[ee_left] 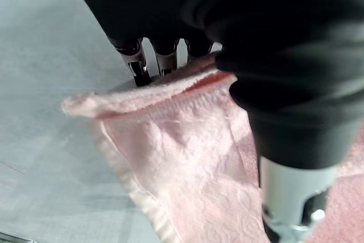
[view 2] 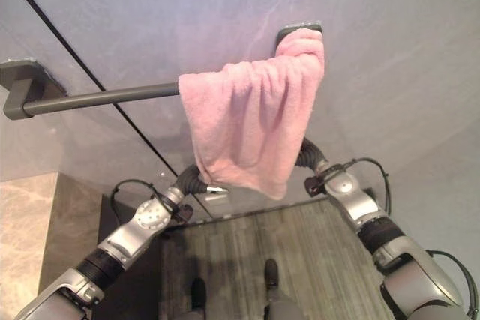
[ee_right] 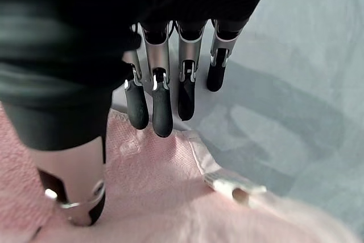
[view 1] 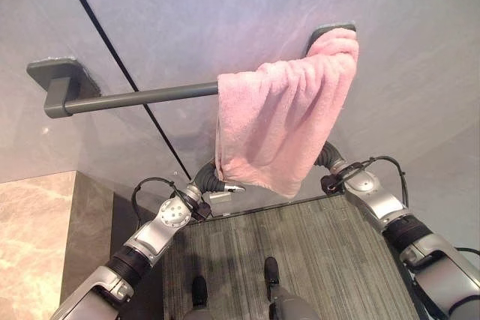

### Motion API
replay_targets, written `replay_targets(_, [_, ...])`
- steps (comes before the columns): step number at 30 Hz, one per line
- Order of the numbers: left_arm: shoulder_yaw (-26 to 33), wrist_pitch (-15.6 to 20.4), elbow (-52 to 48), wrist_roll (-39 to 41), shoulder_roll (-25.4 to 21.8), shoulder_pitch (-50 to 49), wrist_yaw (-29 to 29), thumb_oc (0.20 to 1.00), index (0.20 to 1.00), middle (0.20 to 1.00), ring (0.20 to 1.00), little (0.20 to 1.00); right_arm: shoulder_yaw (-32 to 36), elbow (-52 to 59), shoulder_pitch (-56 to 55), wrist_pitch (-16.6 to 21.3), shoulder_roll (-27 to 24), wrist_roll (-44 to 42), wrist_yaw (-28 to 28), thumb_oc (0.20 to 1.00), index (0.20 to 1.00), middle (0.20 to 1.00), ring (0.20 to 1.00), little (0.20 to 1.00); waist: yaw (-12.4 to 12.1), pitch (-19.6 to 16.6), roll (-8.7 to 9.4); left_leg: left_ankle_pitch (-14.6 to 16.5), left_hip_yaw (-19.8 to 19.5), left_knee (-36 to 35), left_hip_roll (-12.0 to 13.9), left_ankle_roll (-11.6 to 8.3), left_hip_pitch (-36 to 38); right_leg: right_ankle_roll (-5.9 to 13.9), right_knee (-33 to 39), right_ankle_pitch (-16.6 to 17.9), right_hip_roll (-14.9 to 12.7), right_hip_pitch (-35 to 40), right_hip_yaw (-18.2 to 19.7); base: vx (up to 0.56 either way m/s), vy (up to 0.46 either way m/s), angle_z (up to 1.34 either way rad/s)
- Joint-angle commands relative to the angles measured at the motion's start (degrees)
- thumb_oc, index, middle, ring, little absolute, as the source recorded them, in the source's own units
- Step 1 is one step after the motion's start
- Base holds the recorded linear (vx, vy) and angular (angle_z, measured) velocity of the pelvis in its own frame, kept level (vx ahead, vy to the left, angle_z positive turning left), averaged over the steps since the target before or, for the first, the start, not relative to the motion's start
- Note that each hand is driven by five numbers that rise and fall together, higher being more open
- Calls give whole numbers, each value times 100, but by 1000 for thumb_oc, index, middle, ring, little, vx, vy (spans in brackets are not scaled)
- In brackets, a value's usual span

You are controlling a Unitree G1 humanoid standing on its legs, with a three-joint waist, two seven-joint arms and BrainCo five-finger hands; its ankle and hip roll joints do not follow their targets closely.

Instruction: Put brush and paste in cup on sink, flatten towel.

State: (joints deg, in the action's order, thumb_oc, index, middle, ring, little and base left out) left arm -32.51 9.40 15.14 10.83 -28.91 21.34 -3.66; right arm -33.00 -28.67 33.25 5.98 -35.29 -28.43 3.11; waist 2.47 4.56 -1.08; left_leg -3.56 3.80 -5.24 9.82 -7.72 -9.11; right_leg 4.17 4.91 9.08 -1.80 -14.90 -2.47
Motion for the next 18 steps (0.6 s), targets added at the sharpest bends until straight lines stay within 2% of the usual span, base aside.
replay_targets(1, [-140,237,104,-63,-22,410,-181,947,947,947,947,947,28,110,865,290,386,56,-108,1000,1000,1000,1000,1000,-160,-224,340,-169,118,24,-120,53,-63,520,9,-135,-405,126,-72,0,0,0])
replay_targets(2, [-138,213,123,-109,25,392,-212,200,200,200,200,200,23,94,876,276,441,186,-164,498,498,498,498,498,-163,-220,352,-170,106,24,-122,56,-81,520,9,-135,-403,111,-80,0,0,0])
replay_targets(3, [-139,213,124,-110,26,392,-213,200,200,200,200,200,24,95,875,276,442,187,-164,498,498,498,498,498,-162,-222,352,-170,106,24,-122,56,-83,520,9,-135,-403,110,-81,0,0,0])
replay_targets(4, [-134,201,158,-105,79,384,-255,200,200,200,200,200,102,53,825,288,568,212,-258,200,200,200,200,200,-166,-217,369,-173,91,24,-124,64,-99,518,9,-126,-403,97,-83,0,0,0])
replay_targets(10, [-69,144,157,-136,167,231,-263,200,200,200,200,200,390,258,398,297,739,228,-360,200,200,200,200,200,-174,-230,430,-147,85,24,-124,89,-78,529,9,-135,-398,123,-94,0,0,0])
replay_targets(18, [208,101,-43,-224,113,-211,-163,200,200,200,200,200,1077,1079,-645,379,590,145,-286,200,200,200,200,200,-130,-335,529,-54,92,24,-132,107,120,553,9,-174,-411,297,-111,10,4,2])
